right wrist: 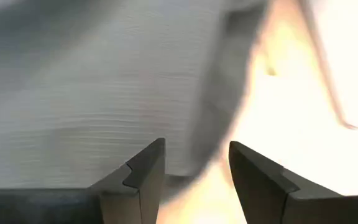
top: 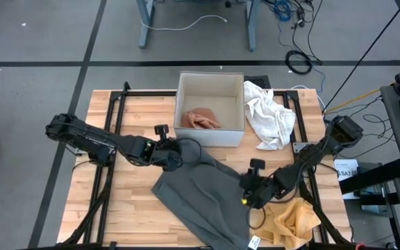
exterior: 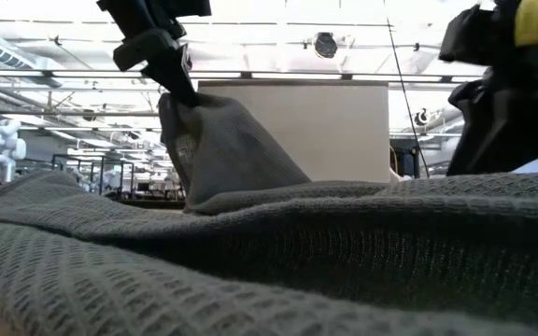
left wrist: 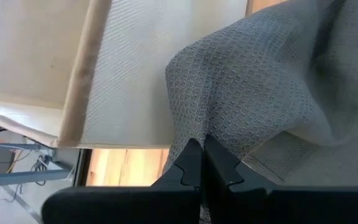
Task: Fold towel
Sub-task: Fold the gray towel
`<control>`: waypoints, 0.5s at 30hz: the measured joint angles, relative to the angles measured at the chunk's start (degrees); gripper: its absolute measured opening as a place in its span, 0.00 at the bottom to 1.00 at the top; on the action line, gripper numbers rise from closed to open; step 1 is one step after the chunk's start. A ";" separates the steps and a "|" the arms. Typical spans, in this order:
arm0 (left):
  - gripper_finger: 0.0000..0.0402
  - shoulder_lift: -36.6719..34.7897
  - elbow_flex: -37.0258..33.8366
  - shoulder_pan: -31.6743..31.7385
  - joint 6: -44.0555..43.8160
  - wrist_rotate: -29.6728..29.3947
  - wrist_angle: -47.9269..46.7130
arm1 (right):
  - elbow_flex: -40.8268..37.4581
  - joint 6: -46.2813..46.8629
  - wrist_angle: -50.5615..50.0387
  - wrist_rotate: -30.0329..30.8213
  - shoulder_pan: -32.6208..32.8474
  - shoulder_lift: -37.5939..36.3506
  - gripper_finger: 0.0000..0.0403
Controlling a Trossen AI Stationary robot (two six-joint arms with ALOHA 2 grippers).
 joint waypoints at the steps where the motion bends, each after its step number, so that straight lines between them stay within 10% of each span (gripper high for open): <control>1: 0.00 0.00 0.00 0.00 0.00 0.71 0.04 | -0.01 0.17 -0.73 0.97 -0.61 0.00 0.41; 6: 0.00 0.00 0.00 0.00 -0.07 1.15 0.06 | -0.07 1.97 -3.17 3.10 -3.81 0.00 0.41; 15: 0.00 0.00 -0.01 -0.37 -0.33 2.22 0.23 | -5.12 5.24 4.65 -12.52 -6.64 -0.02 0.41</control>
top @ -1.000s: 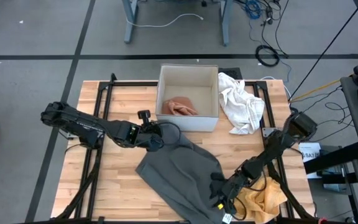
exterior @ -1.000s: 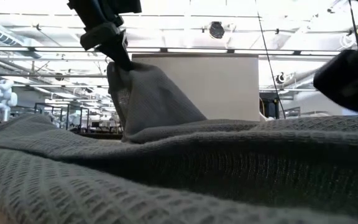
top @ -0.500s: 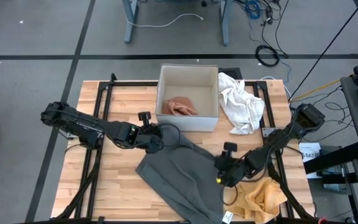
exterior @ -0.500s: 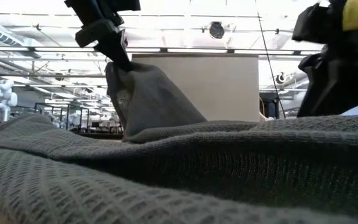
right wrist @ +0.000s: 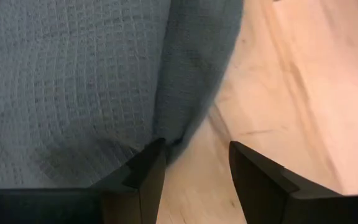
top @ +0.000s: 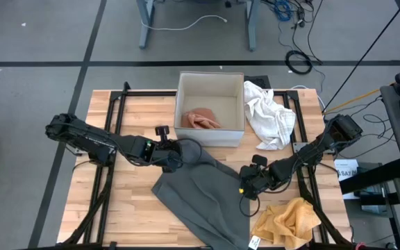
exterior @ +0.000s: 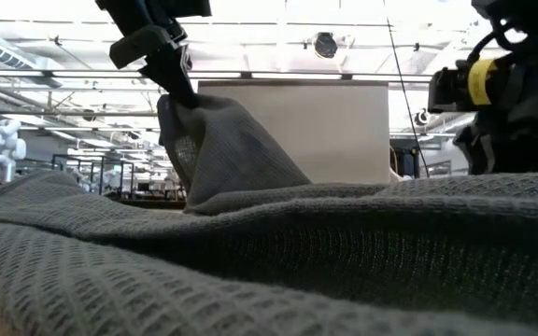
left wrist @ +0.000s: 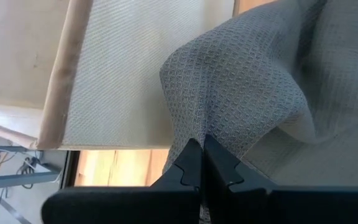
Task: Fold towel
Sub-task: Fold the gray towel
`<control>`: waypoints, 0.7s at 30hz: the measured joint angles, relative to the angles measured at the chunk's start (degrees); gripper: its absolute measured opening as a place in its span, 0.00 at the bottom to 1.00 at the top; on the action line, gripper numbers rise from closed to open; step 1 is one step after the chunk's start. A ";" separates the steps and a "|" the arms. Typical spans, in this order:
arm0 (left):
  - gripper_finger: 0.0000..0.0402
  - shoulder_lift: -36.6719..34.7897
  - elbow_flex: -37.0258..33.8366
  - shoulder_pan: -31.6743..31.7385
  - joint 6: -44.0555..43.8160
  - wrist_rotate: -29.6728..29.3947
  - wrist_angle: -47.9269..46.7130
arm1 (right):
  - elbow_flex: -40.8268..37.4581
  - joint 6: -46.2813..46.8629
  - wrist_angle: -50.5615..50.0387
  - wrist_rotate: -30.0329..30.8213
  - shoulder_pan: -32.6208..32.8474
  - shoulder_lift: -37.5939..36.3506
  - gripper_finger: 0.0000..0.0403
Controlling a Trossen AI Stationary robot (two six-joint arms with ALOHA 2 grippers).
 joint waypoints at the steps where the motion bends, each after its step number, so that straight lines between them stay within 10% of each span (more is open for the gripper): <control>1: 0.00 0.00 -0.02 0.00 0.00 0.00 0.20 | -0.98 0.06 3.40 -0.63 -0.01 0.00 0.41; 12: 0.00 0.00 -0.02 -0.37 0.00 0.00 0.27 | -7.59 2.20 16.36 -1.51 -1.46 -0.15 0.38; 21: 0.00 0.00 -0.02 -0.39 0.02 0.00 0.23 | -7.59 -3.05 16.50 -1.04 -1.55 -0.23 0.03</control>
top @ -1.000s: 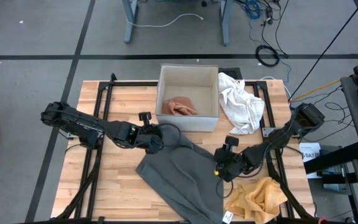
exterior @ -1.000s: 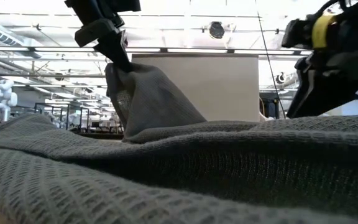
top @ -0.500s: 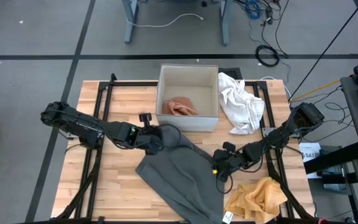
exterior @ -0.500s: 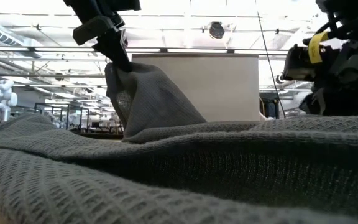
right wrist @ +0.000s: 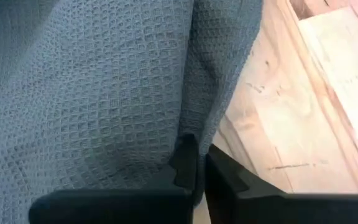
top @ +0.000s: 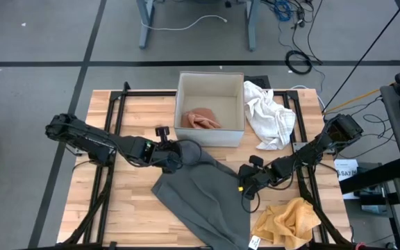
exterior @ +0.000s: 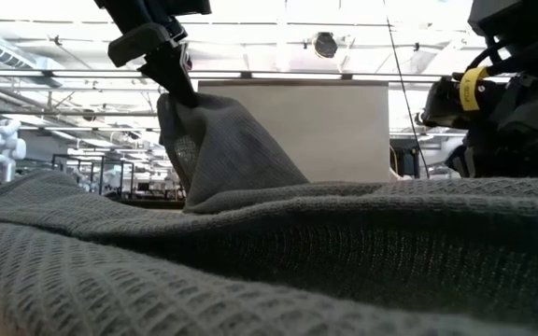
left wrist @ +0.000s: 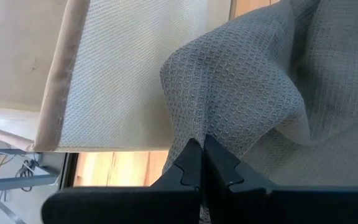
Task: Fold towel
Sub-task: Fold the gray towel
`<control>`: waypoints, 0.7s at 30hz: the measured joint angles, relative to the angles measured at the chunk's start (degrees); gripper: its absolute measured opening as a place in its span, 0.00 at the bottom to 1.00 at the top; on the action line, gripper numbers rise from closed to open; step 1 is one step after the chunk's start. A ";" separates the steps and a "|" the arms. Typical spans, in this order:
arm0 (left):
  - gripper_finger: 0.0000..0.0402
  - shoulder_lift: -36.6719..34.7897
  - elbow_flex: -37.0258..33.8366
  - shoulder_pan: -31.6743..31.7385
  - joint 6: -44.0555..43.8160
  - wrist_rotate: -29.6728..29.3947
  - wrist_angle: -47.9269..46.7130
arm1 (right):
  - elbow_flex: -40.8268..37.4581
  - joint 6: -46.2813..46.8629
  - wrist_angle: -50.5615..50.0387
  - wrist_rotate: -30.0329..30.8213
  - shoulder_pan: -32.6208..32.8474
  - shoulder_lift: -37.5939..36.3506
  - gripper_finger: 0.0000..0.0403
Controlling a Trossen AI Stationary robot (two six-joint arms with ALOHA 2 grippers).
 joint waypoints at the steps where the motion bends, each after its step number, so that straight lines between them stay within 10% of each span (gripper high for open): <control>1: 0.00 0.00 0.00 0.00 0.11 -0.09 -0.09 | 0.17 -0.35 -0.41 -0.10 0.02 -0.12 0.02; 15: 0.00 0.02 0.00 -3.78 -5.28 -14.12 -10.54 | 16.25 -0.72 -36.75 22.07 5.05 -9.17 0.00; 21: 0.00 0.02 0.00 -4.08 -13.57 -7.78 -18.29 | 22.55 8.22 -49.93 16.76 9.27 -10.91 0.00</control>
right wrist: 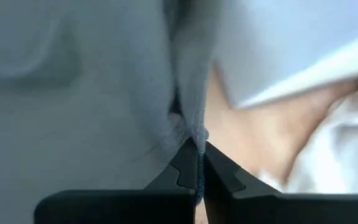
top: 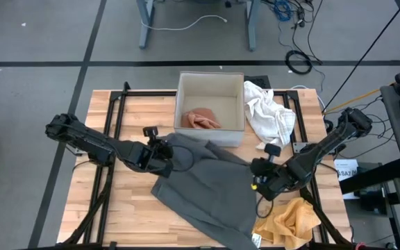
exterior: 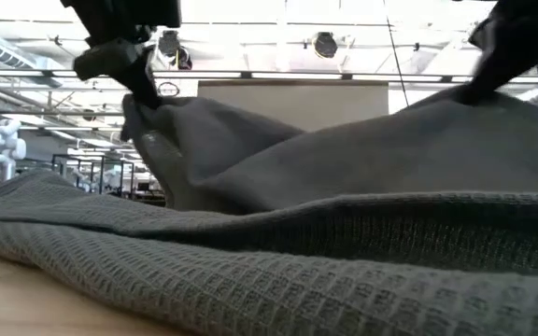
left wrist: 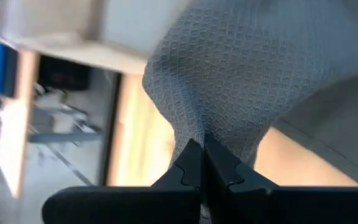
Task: Fold towel
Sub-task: Fold the gray towel
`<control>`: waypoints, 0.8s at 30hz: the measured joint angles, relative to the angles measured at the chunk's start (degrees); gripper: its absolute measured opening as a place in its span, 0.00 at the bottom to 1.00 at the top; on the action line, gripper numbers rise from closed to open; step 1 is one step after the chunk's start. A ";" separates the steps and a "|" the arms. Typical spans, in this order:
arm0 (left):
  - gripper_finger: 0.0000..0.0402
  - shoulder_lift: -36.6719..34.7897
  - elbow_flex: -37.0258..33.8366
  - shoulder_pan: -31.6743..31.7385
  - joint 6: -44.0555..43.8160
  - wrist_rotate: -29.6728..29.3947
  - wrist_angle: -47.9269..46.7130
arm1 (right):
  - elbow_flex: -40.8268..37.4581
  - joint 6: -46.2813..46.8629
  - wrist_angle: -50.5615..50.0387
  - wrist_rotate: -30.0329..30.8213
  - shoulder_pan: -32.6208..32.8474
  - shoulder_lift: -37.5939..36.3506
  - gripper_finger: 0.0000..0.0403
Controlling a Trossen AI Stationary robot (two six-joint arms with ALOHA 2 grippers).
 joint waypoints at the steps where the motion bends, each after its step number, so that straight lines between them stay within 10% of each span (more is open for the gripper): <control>1: 0.00 0.00 0.00 0.01 -0.88 1.61 -0.62 | 0.16 1.34 -0.63 -3.04 0.31 0.03 0.00; 9: 0.00 0.00 0.00 -0.01 -1.13 10.81 0.83 | -2.73 9.14 0.59 -23.31 1.01 1.07 0.01; 24: 0.00 2.18 0.00 -0.05 4.55 26.47 8.13 | -2.99 2.10 6.34 -13.51 0.04 1.46 0.41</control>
